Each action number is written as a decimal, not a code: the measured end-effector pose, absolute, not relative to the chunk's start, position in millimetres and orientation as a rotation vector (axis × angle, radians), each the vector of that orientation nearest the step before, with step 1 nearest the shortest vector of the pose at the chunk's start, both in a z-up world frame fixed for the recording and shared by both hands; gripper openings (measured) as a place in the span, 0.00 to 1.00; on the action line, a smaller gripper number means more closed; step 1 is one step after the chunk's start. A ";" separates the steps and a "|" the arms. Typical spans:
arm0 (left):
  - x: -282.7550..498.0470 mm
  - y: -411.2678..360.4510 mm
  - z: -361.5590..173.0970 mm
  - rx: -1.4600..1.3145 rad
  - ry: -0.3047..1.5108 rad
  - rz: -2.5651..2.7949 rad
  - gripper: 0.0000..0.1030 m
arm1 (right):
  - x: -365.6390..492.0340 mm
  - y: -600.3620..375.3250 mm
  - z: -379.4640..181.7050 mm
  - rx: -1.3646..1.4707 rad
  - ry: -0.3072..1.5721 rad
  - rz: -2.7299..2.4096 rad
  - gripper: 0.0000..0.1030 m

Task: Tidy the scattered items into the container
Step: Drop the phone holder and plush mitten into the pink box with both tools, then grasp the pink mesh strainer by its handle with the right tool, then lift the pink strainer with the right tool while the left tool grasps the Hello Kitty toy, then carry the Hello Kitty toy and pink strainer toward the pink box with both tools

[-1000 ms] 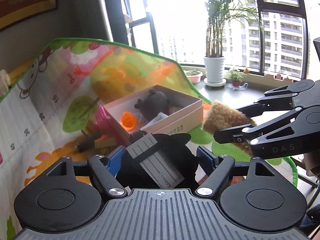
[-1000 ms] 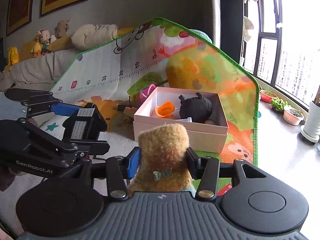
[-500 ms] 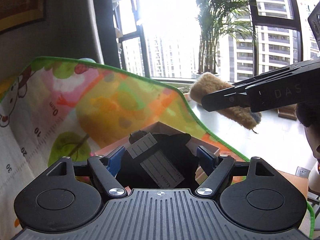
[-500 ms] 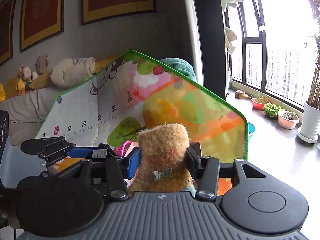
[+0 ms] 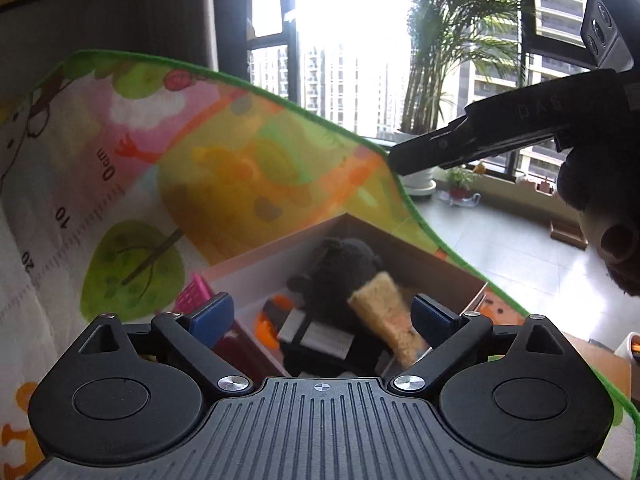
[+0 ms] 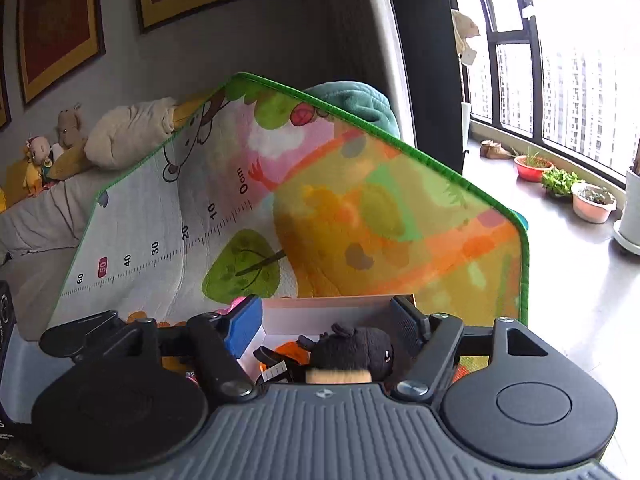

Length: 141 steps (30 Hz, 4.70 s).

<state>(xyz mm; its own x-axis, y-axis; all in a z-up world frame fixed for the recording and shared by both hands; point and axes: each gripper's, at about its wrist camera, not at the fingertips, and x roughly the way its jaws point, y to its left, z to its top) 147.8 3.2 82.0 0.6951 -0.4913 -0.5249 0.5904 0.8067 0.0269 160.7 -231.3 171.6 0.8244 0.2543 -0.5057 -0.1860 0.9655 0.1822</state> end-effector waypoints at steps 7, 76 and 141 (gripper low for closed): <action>135.0 68.0 50.1 0.178 0.629 -0.369 0.98 | 174.4 -193.0 156.4 0.092 0.610 0.267 0.69; 61.6 55.1 25.1 0.148 0.751 -0.323 1.00 | 7.9 -155.5 37.1 -0.045 0.666 0.337 0.90; 137.2 61.2 31.5 0.189 0.603 -0.331 0.59 | 21.5 -174.2 21.3 0.038 0.682 0.290 0.77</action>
